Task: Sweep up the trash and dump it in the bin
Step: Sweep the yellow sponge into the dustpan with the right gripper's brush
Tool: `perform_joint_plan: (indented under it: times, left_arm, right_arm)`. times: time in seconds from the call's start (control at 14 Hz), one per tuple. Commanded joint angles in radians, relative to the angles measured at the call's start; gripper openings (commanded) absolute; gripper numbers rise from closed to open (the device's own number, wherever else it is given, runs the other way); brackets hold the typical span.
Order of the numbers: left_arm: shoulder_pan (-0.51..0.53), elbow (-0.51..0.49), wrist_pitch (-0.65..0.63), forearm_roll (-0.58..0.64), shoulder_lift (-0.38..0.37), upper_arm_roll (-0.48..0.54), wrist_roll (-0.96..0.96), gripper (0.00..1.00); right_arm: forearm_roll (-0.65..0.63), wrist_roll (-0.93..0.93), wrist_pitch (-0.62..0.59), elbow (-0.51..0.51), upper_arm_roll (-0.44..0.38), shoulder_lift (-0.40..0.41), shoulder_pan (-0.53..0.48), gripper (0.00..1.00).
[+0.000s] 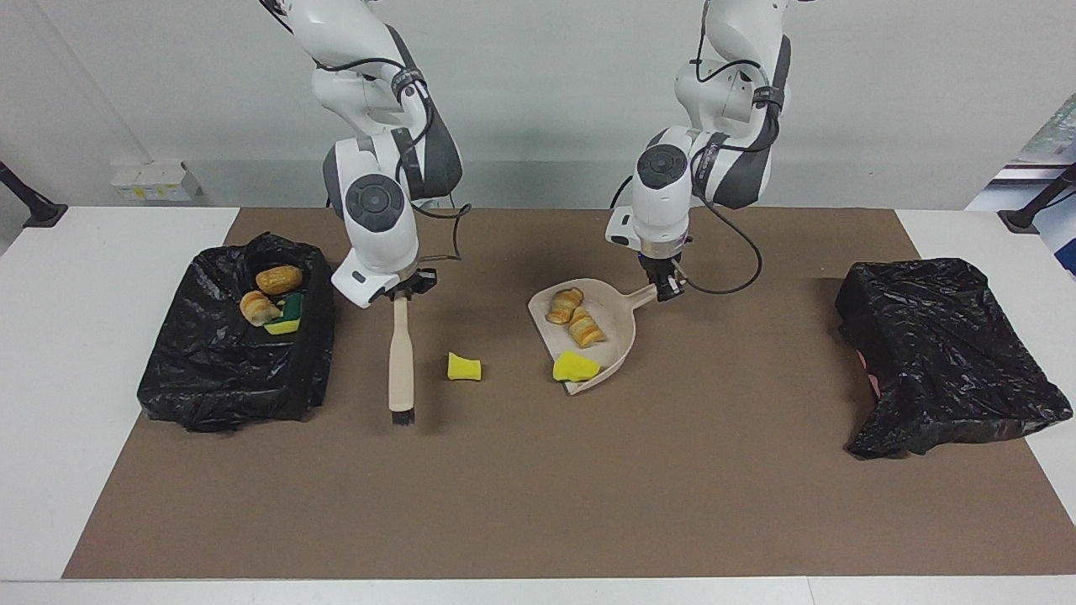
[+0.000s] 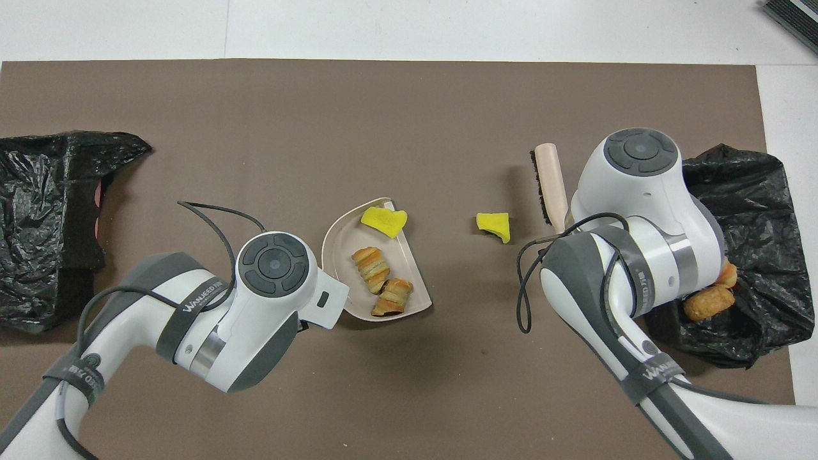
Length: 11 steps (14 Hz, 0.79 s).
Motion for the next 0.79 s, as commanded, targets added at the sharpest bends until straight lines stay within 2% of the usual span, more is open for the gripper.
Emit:
perform_joint_plan:
  times: [0.0,0.29,0.5,0.71]
  left_arm:
    - [-0.006,0.02,-0.042,0.025,0.003,0.001,-0.021,0.0]
    - [-0.006,0.013,-0.034,0.021,0.003,-0.001,-0.023,0.0]
    - [-0.023,0.009,-0.014,0.019,0.018,-0.002,-0.061,0.0]
    - [-0.029,0.013,0.01,0.015,0.023,-0.004,-0.066,0.0]
  right_arm:
    - [0.086,-0.027,0.023,-0.021,0.006,0.027,0.03,0.0]
    - [0.203,-0.017,0.019,-0.043,0.007,0.042,0.107,0.0]
    - [0.264,0.012,0.035,-0.047,0.007,0.045,0.208,0.0]
    - [0.395,0.028,0.068,-0.04,0.007,0.044,0.266,0.0]
